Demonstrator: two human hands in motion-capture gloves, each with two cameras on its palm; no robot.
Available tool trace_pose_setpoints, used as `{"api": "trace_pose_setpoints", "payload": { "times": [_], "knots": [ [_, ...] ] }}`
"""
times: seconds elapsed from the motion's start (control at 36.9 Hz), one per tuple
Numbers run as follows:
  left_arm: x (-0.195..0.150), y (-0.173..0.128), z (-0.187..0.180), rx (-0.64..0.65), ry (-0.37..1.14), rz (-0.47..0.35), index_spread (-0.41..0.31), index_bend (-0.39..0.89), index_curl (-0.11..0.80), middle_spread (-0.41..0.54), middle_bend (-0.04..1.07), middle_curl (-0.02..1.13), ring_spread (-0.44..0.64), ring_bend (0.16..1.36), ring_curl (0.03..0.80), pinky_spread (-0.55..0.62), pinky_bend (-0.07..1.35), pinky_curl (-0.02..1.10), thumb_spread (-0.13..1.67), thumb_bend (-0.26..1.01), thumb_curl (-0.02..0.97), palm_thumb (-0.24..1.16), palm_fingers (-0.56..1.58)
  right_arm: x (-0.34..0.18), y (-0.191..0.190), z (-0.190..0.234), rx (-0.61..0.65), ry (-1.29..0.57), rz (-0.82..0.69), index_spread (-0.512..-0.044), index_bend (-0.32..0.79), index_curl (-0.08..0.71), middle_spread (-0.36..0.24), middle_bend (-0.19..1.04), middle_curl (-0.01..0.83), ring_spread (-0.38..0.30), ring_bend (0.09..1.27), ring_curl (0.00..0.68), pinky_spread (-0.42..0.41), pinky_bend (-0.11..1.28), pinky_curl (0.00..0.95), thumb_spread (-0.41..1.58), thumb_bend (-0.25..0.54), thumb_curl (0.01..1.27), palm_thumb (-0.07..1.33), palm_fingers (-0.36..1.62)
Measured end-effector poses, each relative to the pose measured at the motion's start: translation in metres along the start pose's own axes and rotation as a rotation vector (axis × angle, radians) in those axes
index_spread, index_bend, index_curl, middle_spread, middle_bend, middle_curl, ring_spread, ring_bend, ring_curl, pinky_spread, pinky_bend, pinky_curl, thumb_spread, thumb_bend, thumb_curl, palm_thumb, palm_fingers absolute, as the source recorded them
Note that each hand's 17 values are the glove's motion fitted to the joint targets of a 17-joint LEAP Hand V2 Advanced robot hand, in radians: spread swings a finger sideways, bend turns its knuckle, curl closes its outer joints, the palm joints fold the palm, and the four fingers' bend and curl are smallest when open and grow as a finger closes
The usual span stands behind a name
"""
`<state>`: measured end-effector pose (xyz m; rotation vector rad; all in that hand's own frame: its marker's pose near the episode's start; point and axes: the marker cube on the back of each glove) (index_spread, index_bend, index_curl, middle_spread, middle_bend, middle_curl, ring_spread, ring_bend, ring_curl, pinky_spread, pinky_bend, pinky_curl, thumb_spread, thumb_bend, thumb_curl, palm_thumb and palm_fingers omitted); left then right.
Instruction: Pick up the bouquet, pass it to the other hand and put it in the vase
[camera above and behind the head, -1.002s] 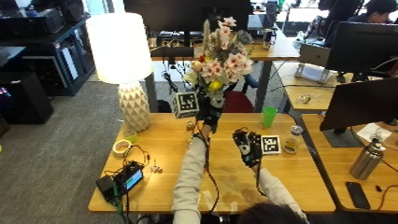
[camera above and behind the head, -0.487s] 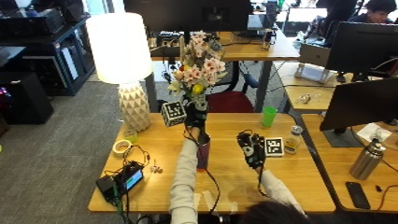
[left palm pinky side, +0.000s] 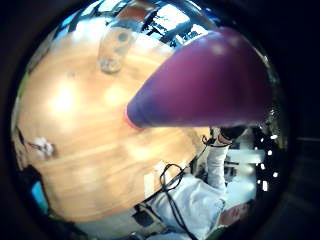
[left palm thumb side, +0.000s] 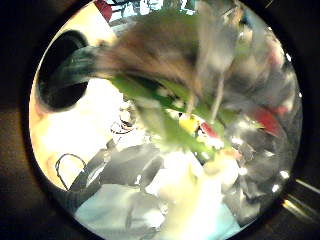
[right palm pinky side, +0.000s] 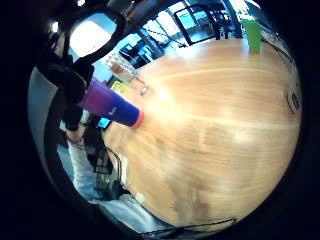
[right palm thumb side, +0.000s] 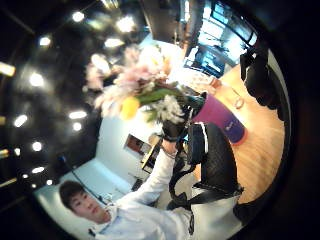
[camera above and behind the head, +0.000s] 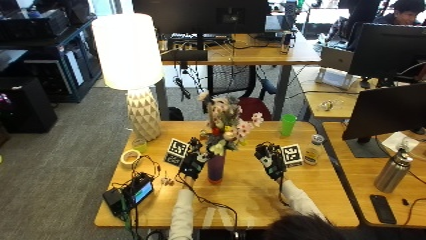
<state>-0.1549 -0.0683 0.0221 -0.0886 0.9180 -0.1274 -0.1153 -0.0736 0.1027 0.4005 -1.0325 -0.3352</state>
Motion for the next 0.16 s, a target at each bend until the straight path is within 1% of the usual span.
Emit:
{"api": "trace_pose_setpoints", "payload": {
  "times": [0.03,0.08,0.14,0.16],
  "knots": [
    [-0.014,-0.004,0.002,0.006,0.009,0.004,-0.041,-0.01,0.336,0.048,0.3,0.45,0.07,0.7,0.448,0.13,0.57,0.43,0.63,-0.12,0.541,0.24,-0.32,0.002,0.0,0.001,-0.026,-0.013,-0.014,-0.174,0.15,0.371,-0.06,0.43,0.483,-0.135,0.62,0.429,-0.177,0.5,0.385,1.13,-0.01,0.44,0.72,1.17],
    [-0.036,-0.011,0.007,0.015,0.001,0.007,-0.007,-0.02,0.293,0.108,0.25,0.39,0.15,0.68,0.394,0.21,0.54,0.39,0.66,-0.09,0.52,0.23,-0.28,-0.004,0.001,0.006,-0.1,-0.091,-0.065,-0.182,0.14,0.371,-0.062,0.42,0.482,-0.136,0.61,0.427,-0.16,0.47,0.381,1.13,-0.012,0.44,0.73,1.12],
    [-0.043,-0.011,0.011,0.025,-0.028,0.01,0.019,-0.02,0.257,0.16,0.22,0.35,0.21,0.66,0.361,0.28,0.53,0.36,0.69,-0.07,0.502,0.22,-0.26,-0.011,0.005,0.011,-0.172,-0.143,-0.09,-0.189,0.13,0.367,-0.067,0.4,0.479,-0.138,0.59,0.424,-0.132,0.45,0.376,1.12,-0.013,0.45,0.74,1.05],
    [-0.044,-0.011,0.012,0.028,-0.037,0.013,0.032,-0.01,0.243,0.18,0.21,0.34,0.24,0.66,0.353,0.31,0.52,0.35,0.69,-0.06,0.495,0.22,-0.25,-0.012,0.006,0.012,-0.19,-0.147,-0.088,-0.197,0.11,0.359,-0.079,0.39,0.477,-0.141,0.56,0.415,-0.106,0.43,0.372,1.11,-0.009,0.45,0.75,0.95]
  ]
}}
